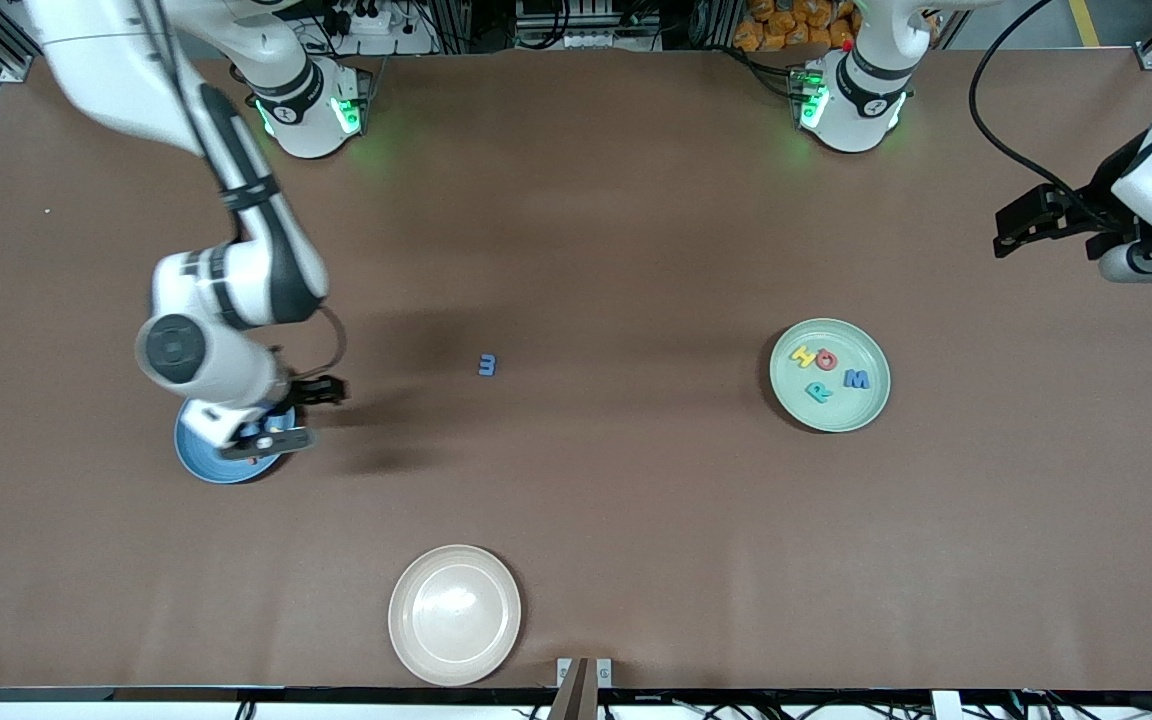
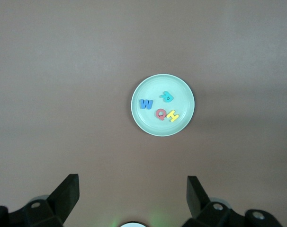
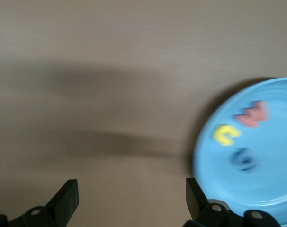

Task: Sort upper and lower case letters into plates
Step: 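Drop the blue 6 onto the blue plate with the right gripper, then grasp the small blue letter with the right gripper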

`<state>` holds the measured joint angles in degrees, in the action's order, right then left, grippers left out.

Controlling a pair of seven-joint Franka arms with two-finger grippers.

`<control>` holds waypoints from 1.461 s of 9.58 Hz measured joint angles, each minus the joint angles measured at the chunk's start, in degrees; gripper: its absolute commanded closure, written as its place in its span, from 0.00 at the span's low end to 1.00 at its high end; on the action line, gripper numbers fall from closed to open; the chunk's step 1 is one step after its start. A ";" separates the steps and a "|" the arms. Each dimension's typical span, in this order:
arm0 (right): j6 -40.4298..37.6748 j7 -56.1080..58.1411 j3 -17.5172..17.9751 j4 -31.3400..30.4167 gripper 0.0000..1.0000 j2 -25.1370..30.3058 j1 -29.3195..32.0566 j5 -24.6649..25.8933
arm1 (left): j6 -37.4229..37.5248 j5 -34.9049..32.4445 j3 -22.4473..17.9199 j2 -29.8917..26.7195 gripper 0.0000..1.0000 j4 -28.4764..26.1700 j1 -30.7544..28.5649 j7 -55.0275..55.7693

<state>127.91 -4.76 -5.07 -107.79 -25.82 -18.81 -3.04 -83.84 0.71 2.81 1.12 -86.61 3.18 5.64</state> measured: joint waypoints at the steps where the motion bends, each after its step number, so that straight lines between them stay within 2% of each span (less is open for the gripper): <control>1: 1.15 -6.08 0.40 -0.13 0.00 -0.21 -3.40 -0.42 | 0.00 0.74 -0.04 -0.47 0.00 -0.55 0.02 1.02; 4: 7.21 -25.89 1.65 -0.99 0.00 -2.92 -14.36 -0.70 | -0.01 1.37 0.30 -0.47 0.00 -0.64 0.52 2.82; 7: 13.61 -34.71 7.17 -1.13 0.00 -6.62 -15.38 -0.75 | -0.01 1.38 1.20 -0.41 0.00 -0.65 0.57 3.38; 12: 14.68 -34.94 7.22 -1.18 0.00 -9.18 -14.95 -0.75 | -0.01 1.38 1.18 -0.15 0.00 -0.66 0.43 3.38; 13: 14.69 -34.94 7.15 -1.21 0.44 -9.33 -14.78 -0.75 | -0.01 1.38 1.18 -0.15 0.00 -0.66 0.43 3.38; 14: 14.69 -34.94 7.13 -1.27 0.99 -9.47 -14.63 -0.75 | -0.01 1.38 1.18 -0.14 0.00 -0.66 0.43 3.38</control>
<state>142.60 -39.70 2.06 -109.07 -35.29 -33.43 -3.79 -83.85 2.08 3.99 0.98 -87.27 3.61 9.02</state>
